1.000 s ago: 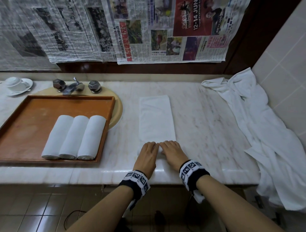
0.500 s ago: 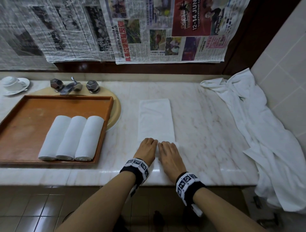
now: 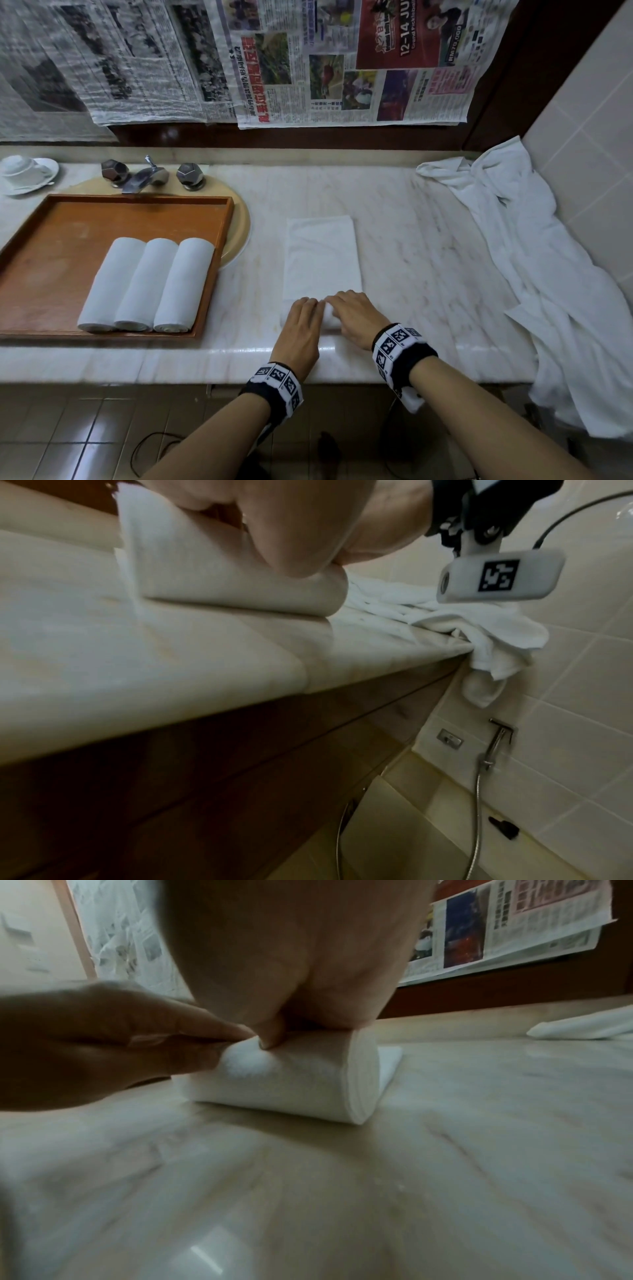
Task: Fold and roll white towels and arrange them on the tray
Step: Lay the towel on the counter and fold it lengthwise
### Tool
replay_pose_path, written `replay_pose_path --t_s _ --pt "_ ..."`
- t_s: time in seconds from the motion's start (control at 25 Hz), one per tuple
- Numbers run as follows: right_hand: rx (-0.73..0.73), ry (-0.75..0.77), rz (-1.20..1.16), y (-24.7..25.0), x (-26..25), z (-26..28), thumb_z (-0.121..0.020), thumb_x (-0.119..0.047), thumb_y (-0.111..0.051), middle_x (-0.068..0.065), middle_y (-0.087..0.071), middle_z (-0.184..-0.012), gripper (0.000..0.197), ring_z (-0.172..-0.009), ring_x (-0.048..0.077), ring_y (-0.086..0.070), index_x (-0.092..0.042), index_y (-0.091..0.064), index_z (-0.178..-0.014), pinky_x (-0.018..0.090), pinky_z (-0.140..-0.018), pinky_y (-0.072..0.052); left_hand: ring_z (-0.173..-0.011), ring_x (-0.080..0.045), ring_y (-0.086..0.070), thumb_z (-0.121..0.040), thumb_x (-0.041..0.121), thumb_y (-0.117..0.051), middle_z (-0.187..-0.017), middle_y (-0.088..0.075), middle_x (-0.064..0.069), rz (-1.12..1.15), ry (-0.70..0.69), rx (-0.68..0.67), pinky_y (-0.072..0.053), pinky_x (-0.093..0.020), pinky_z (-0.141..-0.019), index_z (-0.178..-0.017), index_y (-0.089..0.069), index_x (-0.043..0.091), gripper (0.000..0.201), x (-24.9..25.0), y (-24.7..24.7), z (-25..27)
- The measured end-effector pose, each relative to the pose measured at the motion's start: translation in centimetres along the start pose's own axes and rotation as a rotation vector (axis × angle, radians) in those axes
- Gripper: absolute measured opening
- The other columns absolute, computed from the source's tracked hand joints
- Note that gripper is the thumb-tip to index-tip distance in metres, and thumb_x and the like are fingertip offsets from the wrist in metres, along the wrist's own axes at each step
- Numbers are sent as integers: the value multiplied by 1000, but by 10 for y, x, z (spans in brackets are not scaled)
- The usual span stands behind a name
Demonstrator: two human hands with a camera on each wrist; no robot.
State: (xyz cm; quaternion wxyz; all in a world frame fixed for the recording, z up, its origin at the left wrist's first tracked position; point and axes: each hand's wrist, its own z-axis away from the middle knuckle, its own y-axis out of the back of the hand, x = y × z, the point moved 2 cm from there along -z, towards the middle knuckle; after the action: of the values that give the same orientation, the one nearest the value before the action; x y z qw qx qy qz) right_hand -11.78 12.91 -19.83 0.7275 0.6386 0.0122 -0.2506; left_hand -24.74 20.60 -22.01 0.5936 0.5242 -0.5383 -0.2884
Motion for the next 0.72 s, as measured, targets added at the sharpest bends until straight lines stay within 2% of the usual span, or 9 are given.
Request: replay_pose_path --t_s 0.04,0.12,0.2,0.24,0.36,0.44,0.52,0.6,0.72 --pt "19 -16 -1 -2 -2 2 -89 -5 -49 3 -53 -123 45 -114 23 -47 -15 -47 -133 33 -104 -31 -113 -30 -43 -70 1 -32 -118 -56 -17 -4 0 -4 -39 -39 -106 -124 -54 -3 58 -1 0 -1" --pt "171 -32 38 -10 -8 4 -83 -3 -52 7 -53 -126 48 -117 26 -47 -9 -49 -131 37 -107 -33 -108 -29 -47 -70 0 -44 -114 -58 -14 3 5 13 -31 -35 -106 -119 -55 0 50 -5 1 -11" --pt "325 -38 108 -20 -14 10 -81 -5 -53 12 -52 -126 50 -116 29 -48 -4 -49 -131 42 -108 -35 -101 -27 -55 -73 2 -52 -106 -62 -10 18 25 -24 -38 -31 -99 -112 -60 5 39 -9 6 -29" --pt "337 -43 132 -25 -19 13 -81 -6 -51 12 -50 -128 53 -117 29 -47 -2 -47 -134 44 -109 -35 -99 -26 -56 -79 4 -49 -104 -62 -8 8 38 -63 -39 -30 -96 -110 -61 7 33 -11 8 -38" --pt "308 -79 189 -32 -21 13 -78 -6 -47 14 -50 -130 61 -122 31 -48 0 -43 -139 48 -112 -35 -107 -26 -50 -90 9 -39 -111 -59 -7 0 104 -162 -32 -28 -97 -120 -55 11 34 -17 8 -56" --pt "282 -92 191 -25 -16 5 -77 -5 -58 13 -55 -128 61 -120 29 -53 -2 -47 -137 46 -111 -37 -112 -27 -47 -88 9 -36 -115 -58 -9 29 150 -162 -29 -28 -98 -126 -52 10 42 -20 8 -58" --pt "207 -81 153 -16 -8 -5 -79 -2 -60 12 -54 -128 59 -120 30 -52 -3 -46 -137 44 -112 -34 -113 -31 -47 -83 1 -46 -118 -57 -13 31 123 -94 -32 -31 -102 -126 -54 5 43 -21 8 -54" --pt "141 -49 108 -6 -3 -14 -83 2 -51 14 -53 -129 55 -120 32 -49 -2 -45 -137 41 -111 -30 -110 -33 -47 -73 -9 -50 -120 -55 -19 24 55 40 -42 -39 -101 -123 -55 0 51 -19 8 -43" --pt "30 -33 92 5 -3 -16 -87 1 -44 11 -48 -132 54 -122 29 -43 -6 -39 -140 33 -107 -26 -110 -29 -42 -69 -2 -31 -123 -48 -15 31 19 86 -41 -37 -101 -125 -48 4 59 -12 12 -19"
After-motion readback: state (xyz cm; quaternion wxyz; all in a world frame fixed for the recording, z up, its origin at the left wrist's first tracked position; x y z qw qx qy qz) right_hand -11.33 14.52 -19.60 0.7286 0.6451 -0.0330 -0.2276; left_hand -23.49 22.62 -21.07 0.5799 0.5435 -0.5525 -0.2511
